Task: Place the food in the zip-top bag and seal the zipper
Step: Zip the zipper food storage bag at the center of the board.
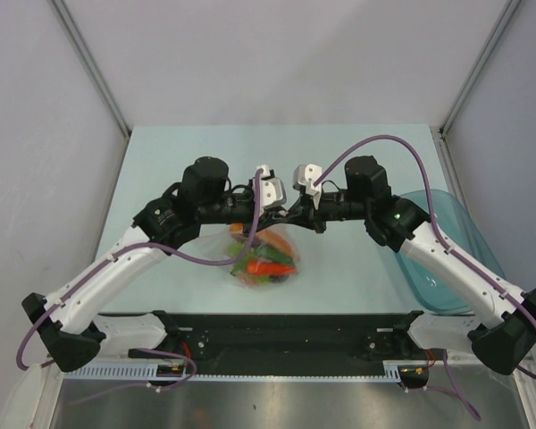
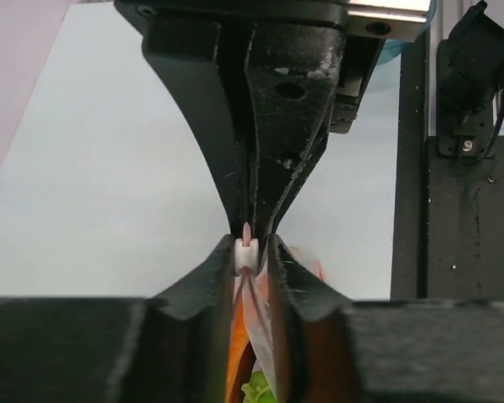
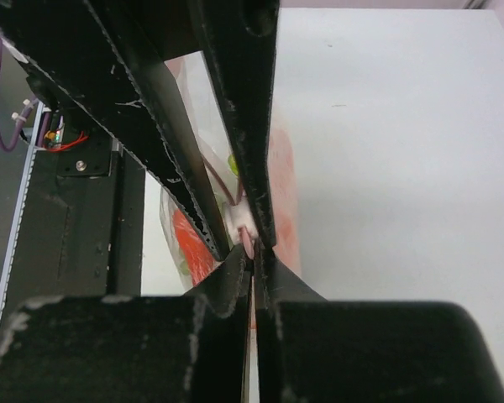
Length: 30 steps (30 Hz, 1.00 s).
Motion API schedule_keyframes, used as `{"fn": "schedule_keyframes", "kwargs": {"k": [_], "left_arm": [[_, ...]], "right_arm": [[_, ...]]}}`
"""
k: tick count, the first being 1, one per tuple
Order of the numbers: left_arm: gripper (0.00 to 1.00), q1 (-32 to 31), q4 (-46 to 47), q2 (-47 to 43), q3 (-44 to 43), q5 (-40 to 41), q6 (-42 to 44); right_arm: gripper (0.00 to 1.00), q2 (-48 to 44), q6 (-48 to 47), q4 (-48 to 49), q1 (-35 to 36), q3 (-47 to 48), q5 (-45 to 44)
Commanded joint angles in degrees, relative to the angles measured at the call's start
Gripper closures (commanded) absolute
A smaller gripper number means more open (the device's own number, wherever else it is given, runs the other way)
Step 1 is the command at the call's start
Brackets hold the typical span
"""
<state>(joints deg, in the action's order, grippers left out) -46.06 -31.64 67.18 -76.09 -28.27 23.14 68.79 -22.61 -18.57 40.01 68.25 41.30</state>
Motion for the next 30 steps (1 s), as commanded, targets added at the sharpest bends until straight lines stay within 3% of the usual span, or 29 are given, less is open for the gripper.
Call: {"fn": "schedule_keyframes", "kwargs": {"k": [1,3,6,20,30], "left_arm": [[0.81,1.1,-0.6,-0.5,-1.9,-1.6,0.1],[0.87,1.9,-0.5,-0.6,-1.5,-2.0,-0.5],[0.89,4.0,-1.2,-1.1,-1.1,-2.1,-0.6],[0.91,9.1,-6.2,-6.4,1.8,0.7,3.5],[0.9,16.9,-10.8,-10.5,4.5,0.3,4.5]], "right_arm": [[1.0,-2.0,-0.4,2.0,0.3,0.2,-1.0],[1.0,-2.2,-0.2,1.5,0.3,0.2,-1.5],[1.0,-2.8,0.2,0.9,-0.4,0.1,-1.7],[1.0,-5.7,2.2,-0.8,-6.6,-1.4,-0.3],[1.0,-8.0,1.7,-2.6,-12.1,-2.4,-0.3]]}}
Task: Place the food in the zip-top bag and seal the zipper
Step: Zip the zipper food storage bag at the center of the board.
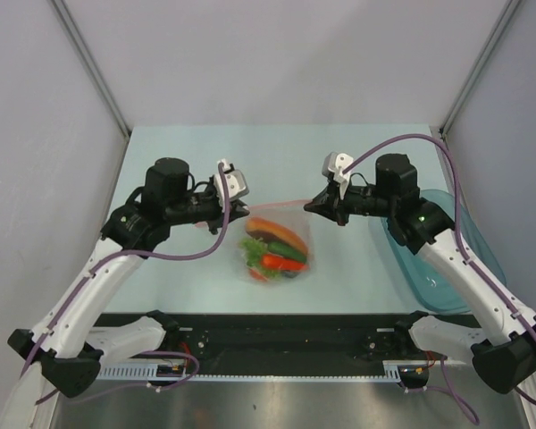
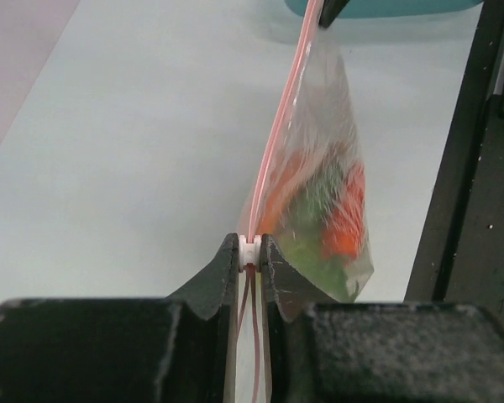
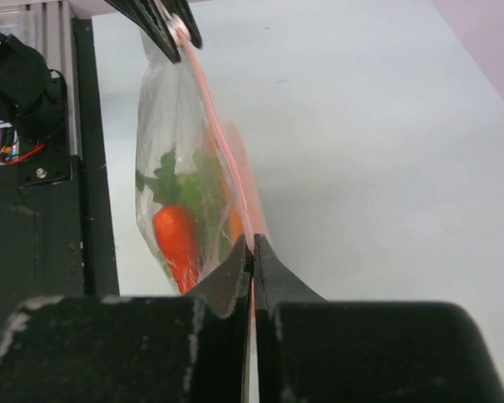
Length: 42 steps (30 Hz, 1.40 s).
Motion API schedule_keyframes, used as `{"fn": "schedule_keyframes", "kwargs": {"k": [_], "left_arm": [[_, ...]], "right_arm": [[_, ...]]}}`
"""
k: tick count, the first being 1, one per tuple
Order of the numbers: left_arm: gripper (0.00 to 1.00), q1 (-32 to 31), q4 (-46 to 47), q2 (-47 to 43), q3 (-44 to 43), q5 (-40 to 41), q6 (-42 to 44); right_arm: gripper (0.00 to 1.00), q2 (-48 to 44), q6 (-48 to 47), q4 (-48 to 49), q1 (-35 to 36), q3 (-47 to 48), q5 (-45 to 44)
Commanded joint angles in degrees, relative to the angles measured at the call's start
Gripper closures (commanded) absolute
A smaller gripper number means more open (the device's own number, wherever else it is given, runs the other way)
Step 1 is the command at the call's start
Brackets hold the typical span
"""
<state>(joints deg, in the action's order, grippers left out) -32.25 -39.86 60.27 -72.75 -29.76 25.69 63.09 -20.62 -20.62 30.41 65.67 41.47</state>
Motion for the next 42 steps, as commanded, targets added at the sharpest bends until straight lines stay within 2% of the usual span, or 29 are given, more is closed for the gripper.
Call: {"fn": "schedule_keyframes", "kwargs": {"k": [1,14,25,28,34,42], "left_arm": [[0.9,3.7,-2.7,-4.0,1.4,1.9,2.1],[0.91,15.0,-6.3,-7.4,4.2,1.9,6.1],[0.96,19.8,-4.1,-5.0,3.1,0.8,4.3],[0.97,19.9,-0.7,-2.2,2.4,0.1,3.1],[0.98,20.8,10.0,7.1,-5.9,2.4,1.1],[0.98,21.6,21.2,22.0,-18.6,7.9,-0.5]], "right_arm": [[1.0,-2.4,-0.3,-0.6,-3.4,0.2,-0.3],[1.0,-1.0,0.2,-0.2,-11.9,0.1,1.9],[1.0,1.8,2.8,4.5,-15.6,0.1,1.9],[1.0,3.7,4.3,10.7,-15.7,0.2,-0.1],[1.0,10.7,5.0,31.3,-15.9,2.0,-6.7],[1.0,28.4,4.7,44.8,-15.8,14.5,-9.5]]}}
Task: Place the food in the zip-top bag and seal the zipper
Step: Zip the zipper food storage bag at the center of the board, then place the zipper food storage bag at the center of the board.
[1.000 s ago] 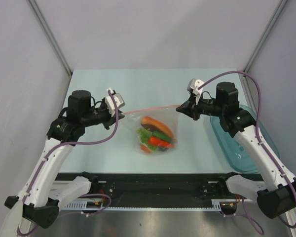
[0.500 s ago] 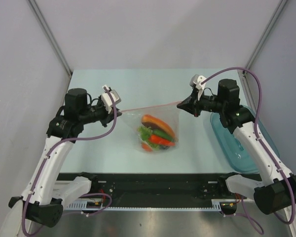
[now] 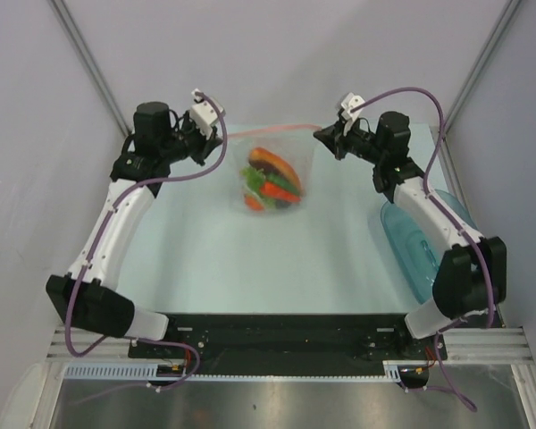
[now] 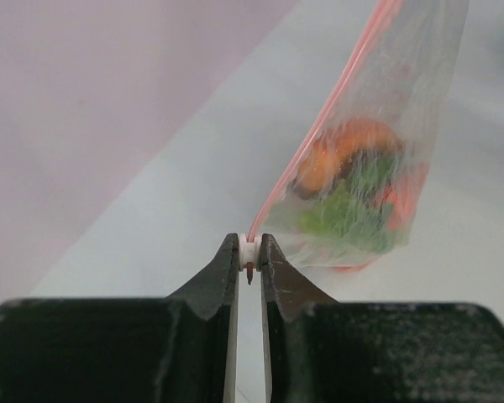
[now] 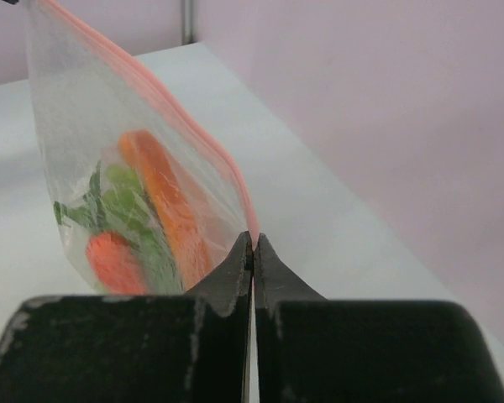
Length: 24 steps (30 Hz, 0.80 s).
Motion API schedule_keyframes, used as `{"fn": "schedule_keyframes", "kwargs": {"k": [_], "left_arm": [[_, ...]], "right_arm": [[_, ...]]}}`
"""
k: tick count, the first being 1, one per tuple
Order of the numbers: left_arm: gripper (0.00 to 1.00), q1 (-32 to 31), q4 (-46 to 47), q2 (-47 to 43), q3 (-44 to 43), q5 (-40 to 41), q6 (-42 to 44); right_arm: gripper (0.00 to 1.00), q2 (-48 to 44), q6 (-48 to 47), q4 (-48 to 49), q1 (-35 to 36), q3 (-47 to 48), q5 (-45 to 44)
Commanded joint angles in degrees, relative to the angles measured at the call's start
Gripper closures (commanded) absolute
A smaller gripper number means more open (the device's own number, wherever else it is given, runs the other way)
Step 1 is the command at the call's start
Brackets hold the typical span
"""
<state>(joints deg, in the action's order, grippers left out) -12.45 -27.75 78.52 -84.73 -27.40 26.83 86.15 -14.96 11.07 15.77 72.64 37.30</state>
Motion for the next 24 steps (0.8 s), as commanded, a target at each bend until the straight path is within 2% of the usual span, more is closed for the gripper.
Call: {"fn": "schedule_keyframes", "kwargs": {"k": [1,3,6,7,10,16,21,24], "left_arm": [[0.98,2.0,9.7,4.5,-6.9,5.7,-1.8],[0.98,2.2,10.6,5.5,-6.4,4.8,-1.1],[0.99,2.2,9.6,5.0,-1.7,2.7,1.6],[0.99,2.1,9.1,4.5,0.3,2.4,2.7],[1.0,2.2,7.2,2.2,9.4,0.4,6.2],[1.0,2.1,4.7,-4.8,28.0,-3.5,6.2],[0.99,1.7,5.2,-13.0,38.7,-5.8,6.3],[0.96,1.2,4.2,-17.3,43.8,-5.6,8.3]], "right_arm": [[1.0,8.3,-0.6,14.1,-1.2,8.7,-5.9],[1.0,11.0,-0.6,12.4,-1.1,11.3,-4.6],[1.0,13.2,-3.7,2.3,-0.7,11.6,0.5],[1.0,13.8,-5.8,-4.9,-0.2,11.5,1.6],[1.0,14.5,-9.4,-18.5,0.7,9.6,6.2],[1.0,13.3,-14.7,-34.7,5.2,2.3,9.5],[1.0,9.7,-18.3,-38.8,10.6,-5.1,7.8],[1.0,9.1,-22.1,-41.1,14.7,-8.7,5.2]]}}
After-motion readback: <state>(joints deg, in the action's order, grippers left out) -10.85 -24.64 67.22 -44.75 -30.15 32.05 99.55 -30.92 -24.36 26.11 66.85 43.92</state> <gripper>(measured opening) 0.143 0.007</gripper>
